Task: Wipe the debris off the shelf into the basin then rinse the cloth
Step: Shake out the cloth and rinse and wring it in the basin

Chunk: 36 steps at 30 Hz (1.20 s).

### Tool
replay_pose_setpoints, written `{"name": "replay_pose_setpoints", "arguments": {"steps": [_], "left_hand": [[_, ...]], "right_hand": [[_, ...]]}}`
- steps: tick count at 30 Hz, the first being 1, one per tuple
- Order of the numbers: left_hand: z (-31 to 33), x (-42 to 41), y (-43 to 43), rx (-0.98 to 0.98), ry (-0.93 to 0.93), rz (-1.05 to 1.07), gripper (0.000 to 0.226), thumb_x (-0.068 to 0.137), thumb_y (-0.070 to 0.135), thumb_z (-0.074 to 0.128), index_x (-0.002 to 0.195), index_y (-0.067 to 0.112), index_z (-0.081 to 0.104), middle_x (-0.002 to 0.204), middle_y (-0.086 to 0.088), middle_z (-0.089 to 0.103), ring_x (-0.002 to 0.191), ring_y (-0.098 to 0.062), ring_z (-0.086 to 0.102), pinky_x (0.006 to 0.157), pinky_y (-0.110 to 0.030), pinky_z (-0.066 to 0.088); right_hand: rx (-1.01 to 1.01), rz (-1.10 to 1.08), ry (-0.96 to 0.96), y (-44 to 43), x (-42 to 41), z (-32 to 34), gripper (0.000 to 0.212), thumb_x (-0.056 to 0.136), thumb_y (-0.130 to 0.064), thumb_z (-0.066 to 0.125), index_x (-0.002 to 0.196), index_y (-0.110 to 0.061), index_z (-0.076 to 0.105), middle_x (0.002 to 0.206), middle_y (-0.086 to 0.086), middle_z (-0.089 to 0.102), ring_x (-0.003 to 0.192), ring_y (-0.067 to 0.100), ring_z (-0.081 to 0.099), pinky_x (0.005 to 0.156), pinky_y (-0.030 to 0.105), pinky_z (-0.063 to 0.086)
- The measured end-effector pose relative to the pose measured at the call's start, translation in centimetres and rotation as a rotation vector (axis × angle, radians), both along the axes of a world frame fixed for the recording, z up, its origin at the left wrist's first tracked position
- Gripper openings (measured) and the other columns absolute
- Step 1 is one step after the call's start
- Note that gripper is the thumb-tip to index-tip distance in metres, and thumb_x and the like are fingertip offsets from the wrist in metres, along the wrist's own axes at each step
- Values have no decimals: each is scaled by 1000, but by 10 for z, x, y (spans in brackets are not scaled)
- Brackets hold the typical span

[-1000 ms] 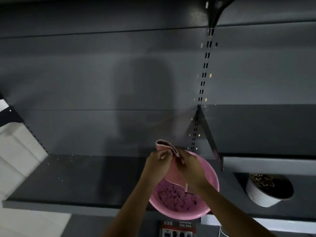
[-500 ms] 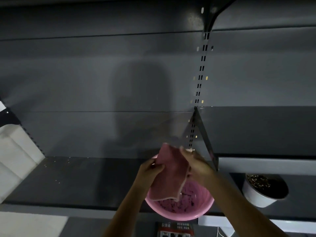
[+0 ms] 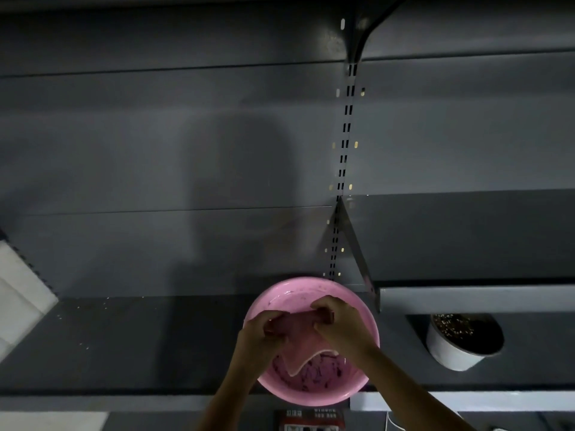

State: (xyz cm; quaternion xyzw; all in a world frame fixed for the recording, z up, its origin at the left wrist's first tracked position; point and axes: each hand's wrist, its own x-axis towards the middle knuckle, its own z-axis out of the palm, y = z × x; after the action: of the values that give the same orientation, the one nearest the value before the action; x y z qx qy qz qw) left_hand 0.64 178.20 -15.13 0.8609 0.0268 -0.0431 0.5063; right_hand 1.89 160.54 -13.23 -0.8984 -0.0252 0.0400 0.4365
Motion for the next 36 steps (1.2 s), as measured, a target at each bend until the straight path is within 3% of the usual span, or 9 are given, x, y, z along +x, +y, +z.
{"name": "replay_pose_setpoints", "arguments": {"steps": [5,8,12,15,20,27,31,34,36], "left_hand": [[-7,-1,3,60,-46,59,20,87,7,61,85,26,67,77,16,63,72,3,60,59,-7,43],[-7,-1,4,-123,27,113,32,92,9,58,67,27,60,71,6,61,68,-11,58,60,-19,44],[-6,-3,-3,-332,180,201,14,97,20,52,91,14,63,94,-13,67,90,-30,64,82,-45,55],[-14,-9,-5,-411,303,249,9,93,22,58,96,14,60,101,-15,65,92,-31,64,80,-47,56],[-32,-17,-6,-574,554,115,37,82,-10,63,107,13,49,108,-17,56,78,-27,66,62,-32,60],[-61,20,-9,-253,469,126,61,76,-7,70,126,3,36,122,-11,49,107,-27,55,71,-30,56],[-82,63,-10,87,262,41,40,76,-3,68,112,8,52,111,-8,61,90,-14,55,58,-13,46],[-99,77,-16,201,183,19,20,78,-4,65,96,6,63,98,-11,68,85,-19,61,71,-27,53],[-110,81,-19,291,164,-8,13,78,-5,63,89,3,67,89,-14,70,84,-25,65,74,-34,54]], "right_hand": [[-72,55,-48,-1,0,-7,13,86,-17,58,95,-24,64,90,-10,69,73,-4,57,65,6,43],[184,-26,67,-4,1,-3,4,84,-25,63,86,-28,60,82,-13,66,77,2,61,58,5,43],[762,59,485,-10,-7,-15,40,73,-15,72,111,-13,60,111,9,68,106,27,63,88,44,54],[863,-7,668,-8,-21,-36,48,75,3,64,122,1,52,124,23,58,116,39,55,100,57,42],[784,-336,619,-14,-20,-62,39,83,3,58,121,4,48,119,23,57,111,41,55,89,48,47],[336,-180,571,-23,7,-87,19,77,9,63,95,3,57,92,24,64,74,31,67,61,32,58],[124,-207,378,-16,42,-113,33,74,-1,71,90,-12,44,82,0,56,66,15,64,49,23,56],[-11,-146,335,-8,56,-134,43,74,-4,71,104,-10,41,90,0,56,63,9,58,38,14,45],[-105,-123,319,-6,61,-142,57,74,-7,71,120,-4,37,105,6,59,78,15,60,52,20,49]]}}
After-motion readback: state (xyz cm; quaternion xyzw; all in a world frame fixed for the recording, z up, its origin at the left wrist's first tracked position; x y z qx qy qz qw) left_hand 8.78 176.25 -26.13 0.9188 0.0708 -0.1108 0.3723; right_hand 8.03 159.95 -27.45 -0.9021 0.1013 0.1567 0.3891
